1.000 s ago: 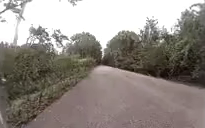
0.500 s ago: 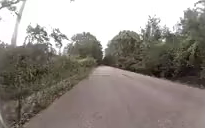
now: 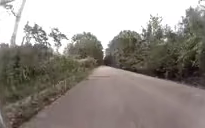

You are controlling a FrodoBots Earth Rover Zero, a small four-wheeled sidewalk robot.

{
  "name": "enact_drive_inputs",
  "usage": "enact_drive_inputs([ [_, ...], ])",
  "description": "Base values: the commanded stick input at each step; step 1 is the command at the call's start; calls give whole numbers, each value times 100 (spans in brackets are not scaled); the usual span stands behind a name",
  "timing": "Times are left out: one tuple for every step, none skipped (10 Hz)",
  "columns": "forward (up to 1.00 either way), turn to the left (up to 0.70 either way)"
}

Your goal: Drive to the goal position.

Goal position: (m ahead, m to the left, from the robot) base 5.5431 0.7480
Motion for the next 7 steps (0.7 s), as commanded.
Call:
enact_drive_inputs([
  [70, 0],
  [70, 0],
  [70, 0],
  [70, 0],
  [70, 0],
  [70, 0],
  [70, 0],
])
